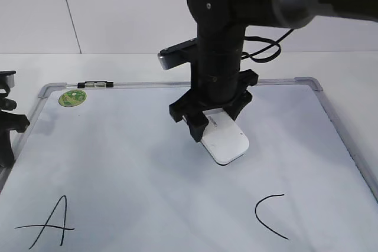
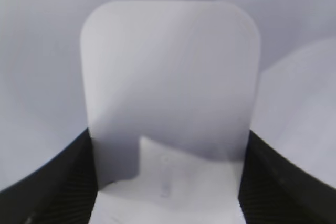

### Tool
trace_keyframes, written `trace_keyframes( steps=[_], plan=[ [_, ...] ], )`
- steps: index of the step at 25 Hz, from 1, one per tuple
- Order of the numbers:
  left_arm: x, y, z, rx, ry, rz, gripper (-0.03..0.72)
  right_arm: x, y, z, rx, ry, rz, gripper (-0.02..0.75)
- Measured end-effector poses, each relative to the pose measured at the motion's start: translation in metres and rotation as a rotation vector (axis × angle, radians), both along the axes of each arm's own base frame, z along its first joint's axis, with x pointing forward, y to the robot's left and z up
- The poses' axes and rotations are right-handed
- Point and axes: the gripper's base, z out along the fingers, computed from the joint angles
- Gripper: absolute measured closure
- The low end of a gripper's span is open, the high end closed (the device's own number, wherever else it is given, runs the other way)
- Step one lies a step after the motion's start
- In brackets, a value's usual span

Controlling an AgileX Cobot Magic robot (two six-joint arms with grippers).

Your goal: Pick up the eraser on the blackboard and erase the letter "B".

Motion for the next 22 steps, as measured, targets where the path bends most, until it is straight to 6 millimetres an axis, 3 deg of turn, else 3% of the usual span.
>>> trace_keyframes(
  steps=[7,11,19,22],
  plan=[
    [0.000,0.000,0.000,0.000,0.000,0.000,0.636,0.017,-0.037,0.023,0.024,-0.051,-0.118,0.214],
    [0.000,0.000,0.000,0.000,0.000,0.000,0.636,0.021,-0.073,0.040,0.034,-0.075,-0.203,0.214],
    [0.000,0.000,0.000,0.000,0.000,0.000,0.635,0.004,-0.153,0.038,-0.012,-0.010,-0.379,0.214],
    [0.000,0.000,0.000,0.000,0.000,0.000,0.634,0.004,-0.174,0.034,-0.014,0.009,-0.440,0.214]
  ],
)
